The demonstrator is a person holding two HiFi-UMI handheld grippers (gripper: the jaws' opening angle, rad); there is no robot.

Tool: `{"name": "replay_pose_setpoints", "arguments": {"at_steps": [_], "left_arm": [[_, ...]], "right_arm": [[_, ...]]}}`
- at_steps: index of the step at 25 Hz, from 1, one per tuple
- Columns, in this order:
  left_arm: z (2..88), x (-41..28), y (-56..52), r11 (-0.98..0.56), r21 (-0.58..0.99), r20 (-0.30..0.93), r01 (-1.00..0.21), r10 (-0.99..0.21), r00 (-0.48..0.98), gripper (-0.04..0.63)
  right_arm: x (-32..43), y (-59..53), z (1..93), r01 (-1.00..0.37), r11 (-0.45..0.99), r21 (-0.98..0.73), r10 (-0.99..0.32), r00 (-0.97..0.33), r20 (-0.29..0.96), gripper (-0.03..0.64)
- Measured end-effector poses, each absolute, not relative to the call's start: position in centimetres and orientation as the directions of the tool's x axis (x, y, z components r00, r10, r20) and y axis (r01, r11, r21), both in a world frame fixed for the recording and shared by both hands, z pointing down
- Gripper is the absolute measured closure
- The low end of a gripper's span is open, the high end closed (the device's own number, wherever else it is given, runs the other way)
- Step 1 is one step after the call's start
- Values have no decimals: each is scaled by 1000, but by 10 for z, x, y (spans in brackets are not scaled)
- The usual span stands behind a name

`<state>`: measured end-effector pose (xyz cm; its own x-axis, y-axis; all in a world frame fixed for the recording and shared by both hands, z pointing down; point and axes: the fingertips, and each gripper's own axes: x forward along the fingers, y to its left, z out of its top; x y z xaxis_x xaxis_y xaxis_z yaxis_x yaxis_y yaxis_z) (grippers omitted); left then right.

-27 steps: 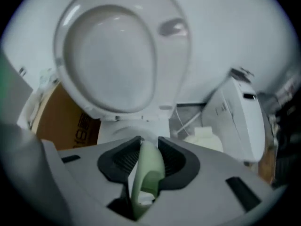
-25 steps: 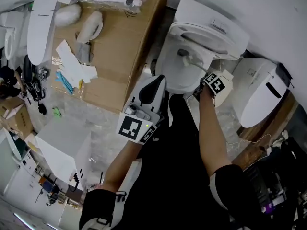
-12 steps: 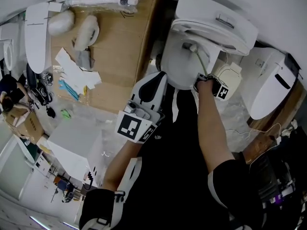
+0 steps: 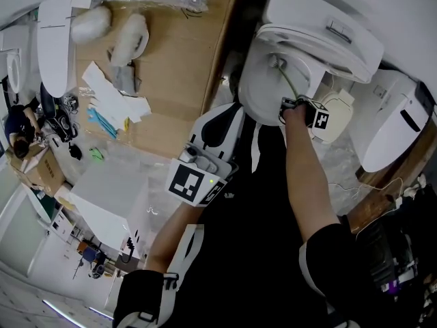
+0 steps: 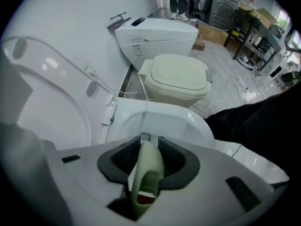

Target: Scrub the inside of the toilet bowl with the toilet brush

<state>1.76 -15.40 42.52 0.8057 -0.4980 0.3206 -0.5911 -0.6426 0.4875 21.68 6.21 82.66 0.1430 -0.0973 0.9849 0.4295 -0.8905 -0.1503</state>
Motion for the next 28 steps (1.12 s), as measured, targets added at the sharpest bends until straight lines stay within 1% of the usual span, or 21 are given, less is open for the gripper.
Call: {"name": "replay_pose_setpoints", "arguments": {"at_steps": [3,7,10,17,19,21,24,28], "left_arm": [[427,12,-151,-633,492,320,-597,-506,801,586],[432,5,-145,-611,499,324,-614,-525,787,588],[435,1,-137,-597,503,328,-624,-536,778,586],[441,-6,-116,-562,507,332,-653,-572,750,586],[442,-7,-110,-553,508,332,-660,-582,743,587],[443,-6,-104,-546,509,328,-665,-591,737,587],[447,-5,-92,-534,513,332,-673,-599,728,586],[452,-4,-77,-519,517,336,-681,-609,719,587]], "right_arm": [[218,52,827,274,-951,-144,-108,142,984,492],[226,36,825,1,-990,-139,-137,153,979,492],[233,25,822,-207,-970,-126,-160,159,974,491],[226,9,817,-515,-854,-77,-178,150,973,492],[222,7,816,-612,-789,-56,-182,146,972,491],[217,4,815,-724,-689,-31,-188,137,972,491],[207,5,815,-881,-474,7,-205,117,972,491],[200,2,819,-985,-170,22,-262,67,963,491]]}}
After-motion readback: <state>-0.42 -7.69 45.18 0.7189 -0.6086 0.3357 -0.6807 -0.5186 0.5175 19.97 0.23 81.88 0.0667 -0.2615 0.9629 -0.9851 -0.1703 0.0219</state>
